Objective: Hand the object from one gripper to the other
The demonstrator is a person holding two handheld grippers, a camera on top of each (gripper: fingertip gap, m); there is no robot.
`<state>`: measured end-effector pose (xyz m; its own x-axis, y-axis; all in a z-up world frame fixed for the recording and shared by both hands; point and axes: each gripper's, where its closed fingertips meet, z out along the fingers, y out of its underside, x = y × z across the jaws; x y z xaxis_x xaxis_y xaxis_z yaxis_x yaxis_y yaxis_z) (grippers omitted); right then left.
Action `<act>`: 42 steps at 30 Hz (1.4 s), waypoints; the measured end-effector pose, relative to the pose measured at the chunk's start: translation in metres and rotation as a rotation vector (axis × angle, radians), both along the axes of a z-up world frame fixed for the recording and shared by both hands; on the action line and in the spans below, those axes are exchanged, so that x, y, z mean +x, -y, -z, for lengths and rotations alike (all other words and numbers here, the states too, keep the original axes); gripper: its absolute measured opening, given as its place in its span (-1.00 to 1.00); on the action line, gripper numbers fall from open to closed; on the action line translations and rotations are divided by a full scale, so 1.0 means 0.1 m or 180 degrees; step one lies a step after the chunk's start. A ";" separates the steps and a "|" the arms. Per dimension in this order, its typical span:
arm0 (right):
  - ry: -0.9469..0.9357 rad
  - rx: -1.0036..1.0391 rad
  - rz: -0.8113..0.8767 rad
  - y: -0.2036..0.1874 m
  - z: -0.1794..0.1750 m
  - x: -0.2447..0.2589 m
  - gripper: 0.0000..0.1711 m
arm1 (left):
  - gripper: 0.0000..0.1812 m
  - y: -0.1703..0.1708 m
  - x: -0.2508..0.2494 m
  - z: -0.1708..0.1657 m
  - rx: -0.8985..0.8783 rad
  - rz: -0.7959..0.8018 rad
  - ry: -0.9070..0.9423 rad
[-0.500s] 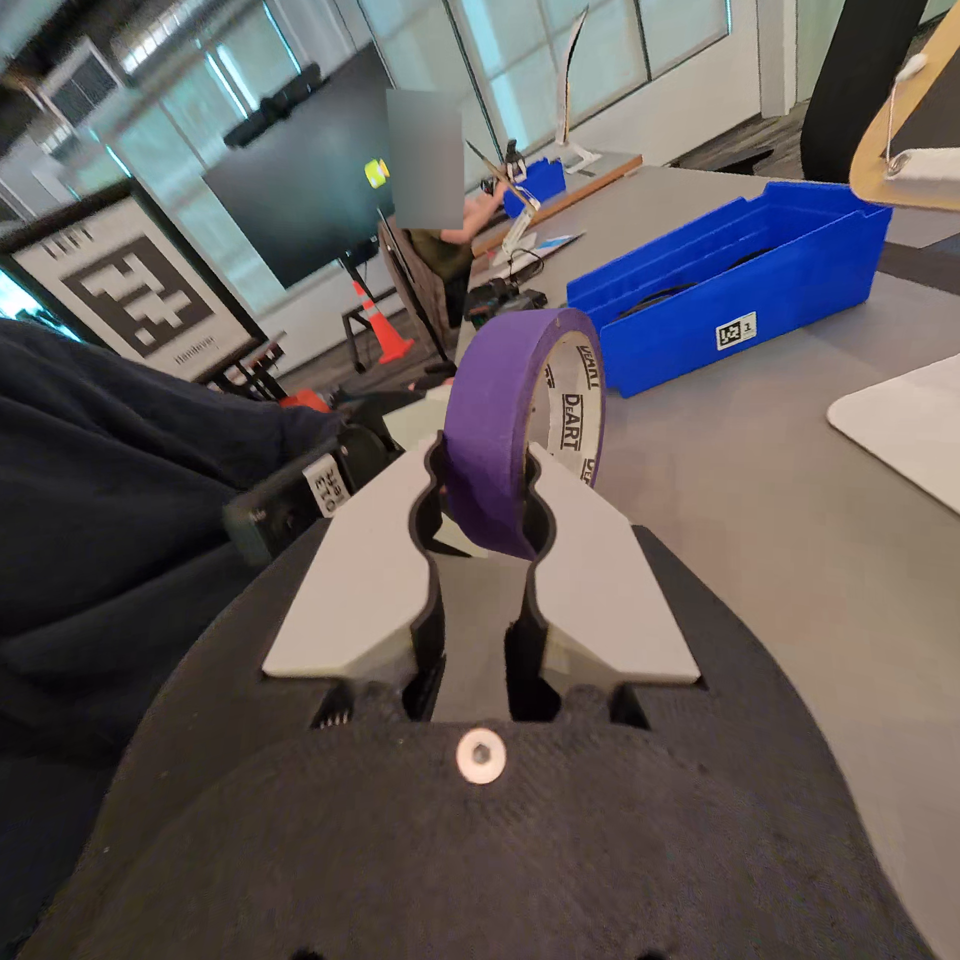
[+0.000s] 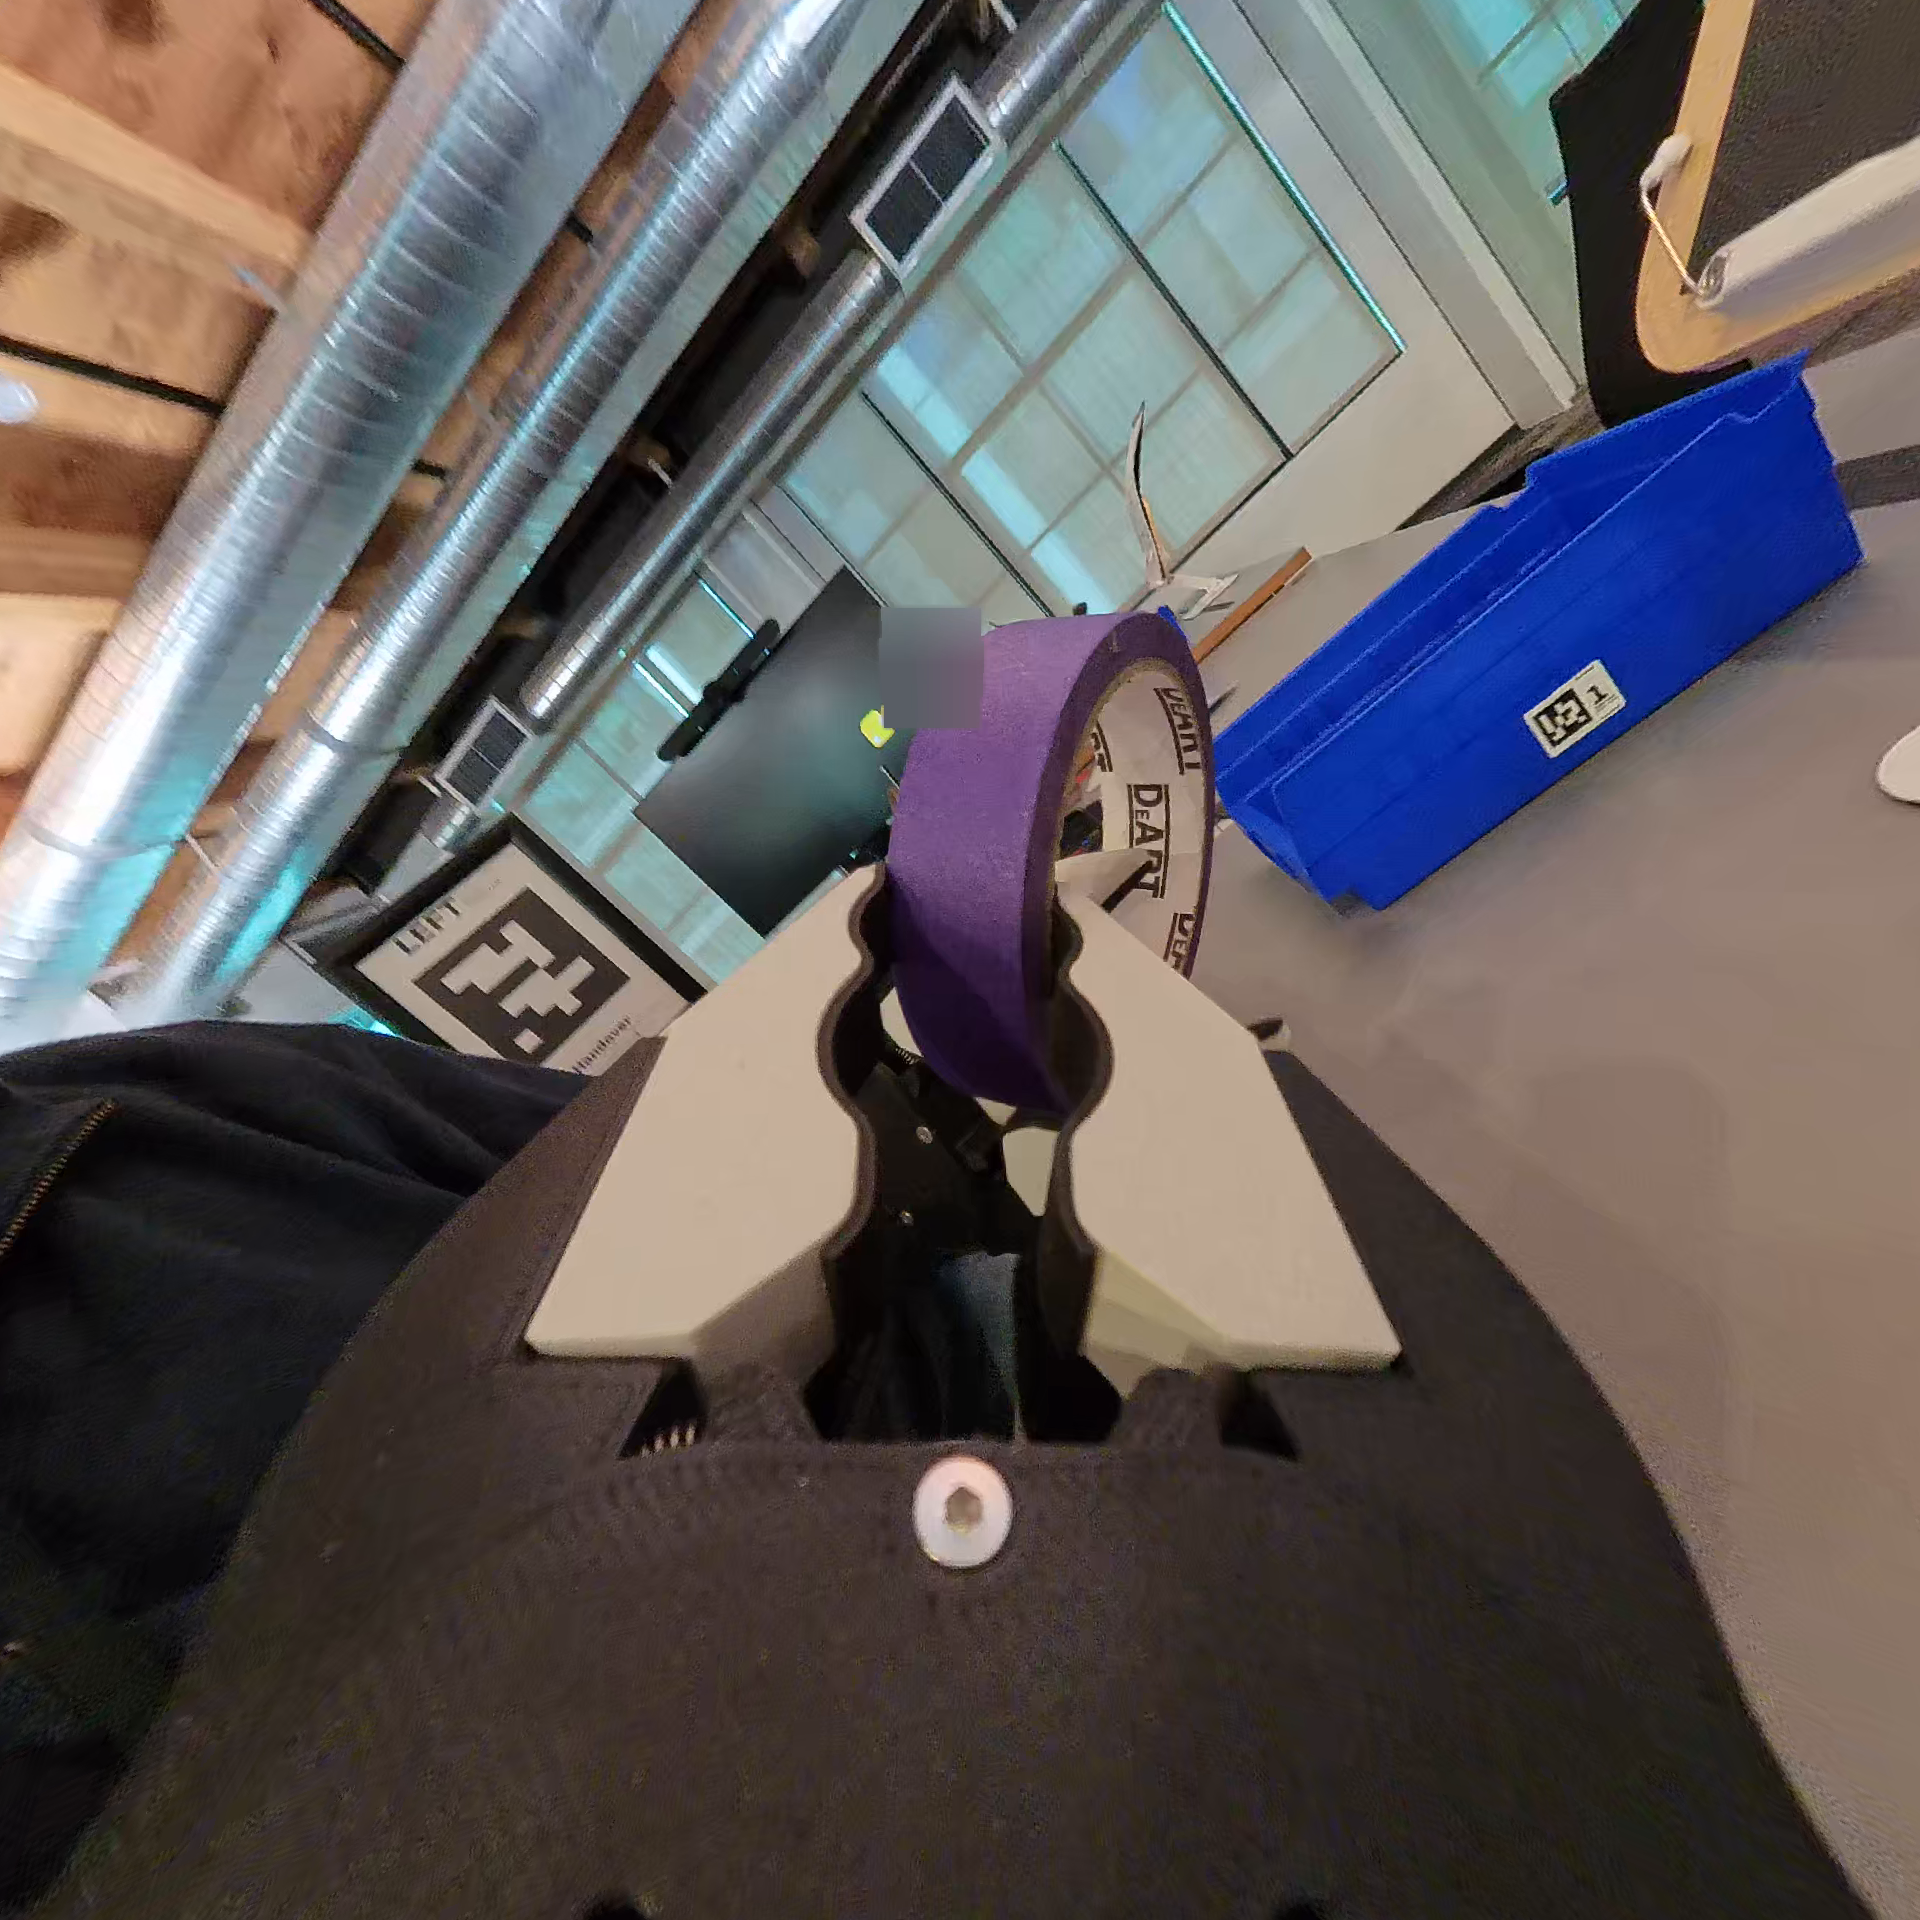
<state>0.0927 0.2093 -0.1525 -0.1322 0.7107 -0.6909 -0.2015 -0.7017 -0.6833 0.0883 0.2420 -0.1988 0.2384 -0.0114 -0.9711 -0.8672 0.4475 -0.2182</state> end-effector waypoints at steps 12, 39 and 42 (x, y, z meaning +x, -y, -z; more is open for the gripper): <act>-0.0124 -0.0012 0.0144 -0.06 0.02 -0.02 -0.58 | -0.73 0.00 -0.05 0.07 -0.0154 0.0029 -0.0218; 0.2806 0.5501 0.1506 0.23 0.19 0.18 0.14 | -0.74 0.87 -0.04 -0.31 -0.4714 0.2337 0.1008; 0.2891 0.5889 0.1501 0.36 0.28 0.17 -0.07 | -0.74 0.75 -0.05 -0.48 -0.4918 0.2565 0.1588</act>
